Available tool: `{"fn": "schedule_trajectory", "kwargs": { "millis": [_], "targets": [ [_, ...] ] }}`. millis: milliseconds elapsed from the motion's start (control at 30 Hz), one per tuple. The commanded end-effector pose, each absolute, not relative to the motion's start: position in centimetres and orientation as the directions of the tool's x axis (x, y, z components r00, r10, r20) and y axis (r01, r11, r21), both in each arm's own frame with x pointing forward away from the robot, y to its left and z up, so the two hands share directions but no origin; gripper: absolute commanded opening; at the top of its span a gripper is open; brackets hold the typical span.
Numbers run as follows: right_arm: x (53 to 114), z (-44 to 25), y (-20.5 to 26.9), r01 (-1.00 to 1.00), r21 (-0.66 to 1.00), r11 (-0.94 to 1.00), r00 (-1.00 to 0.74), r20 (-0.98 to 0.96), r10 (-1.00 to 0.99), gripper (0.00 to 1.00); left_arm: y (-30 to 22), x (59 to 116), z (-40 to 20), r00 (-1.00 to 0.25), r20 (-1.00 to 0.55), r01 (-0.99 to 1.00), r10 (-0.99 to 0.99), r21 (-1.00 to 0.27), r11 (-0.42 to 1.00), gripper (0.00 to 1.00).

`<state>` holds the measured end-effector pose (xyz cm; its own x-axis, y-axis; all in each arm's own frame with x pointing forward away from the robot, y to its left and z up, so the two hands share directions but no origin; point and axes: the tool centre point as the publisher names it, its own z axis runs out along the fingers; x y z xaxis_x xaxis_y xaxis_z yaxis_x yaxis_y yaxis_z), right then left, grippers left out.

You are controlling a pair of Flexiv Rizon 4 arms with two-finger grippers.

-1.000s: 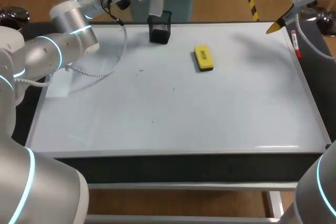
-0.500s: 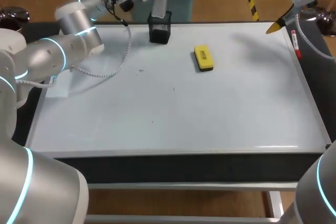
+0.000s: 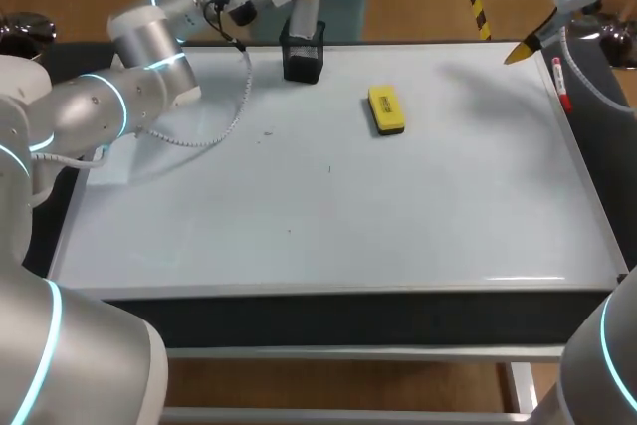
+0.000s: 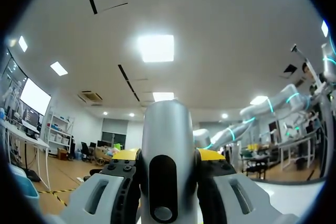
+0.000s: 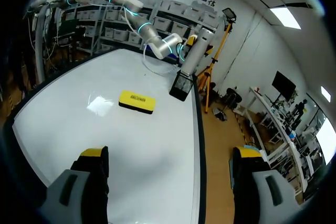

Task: Pick up the inspection probe, press it on each red-marked spot on the whiteboard one by one, put down the probe, pick up the eraser, and wipe off all the red marks.

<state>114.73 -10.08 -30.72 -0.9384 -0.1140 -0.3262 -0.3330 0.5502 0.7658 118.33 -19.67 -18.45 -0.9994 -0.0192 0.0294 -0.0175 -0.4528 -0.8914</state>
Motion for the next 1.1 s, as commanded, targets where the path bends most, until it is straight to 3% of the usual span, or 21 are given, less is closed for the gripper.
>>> {"fn": "schedule_trajectory", "kwargs": {
  "millis": [33, 1100],
  "targets": [
    [114.7, -30.7, -10.1, -0.333, 0.763, 0.553, -0.938, -0.325, -0.117, 1.0, -20.1, 119.3, -19.3, -0.913, -0.163, -0.028, 0.374, -0.889, -0.456, 0.0],
    [114.7, -30.7, -10.1, -0.333, 0.763, 0.553, -0.938, -0.325, -0.117, 1.0, -20.7, 120.9, -24.7, -0.872, -0.15, -0.035, 0.465, -0.93, -0.365, 0.0]
  ]
}}
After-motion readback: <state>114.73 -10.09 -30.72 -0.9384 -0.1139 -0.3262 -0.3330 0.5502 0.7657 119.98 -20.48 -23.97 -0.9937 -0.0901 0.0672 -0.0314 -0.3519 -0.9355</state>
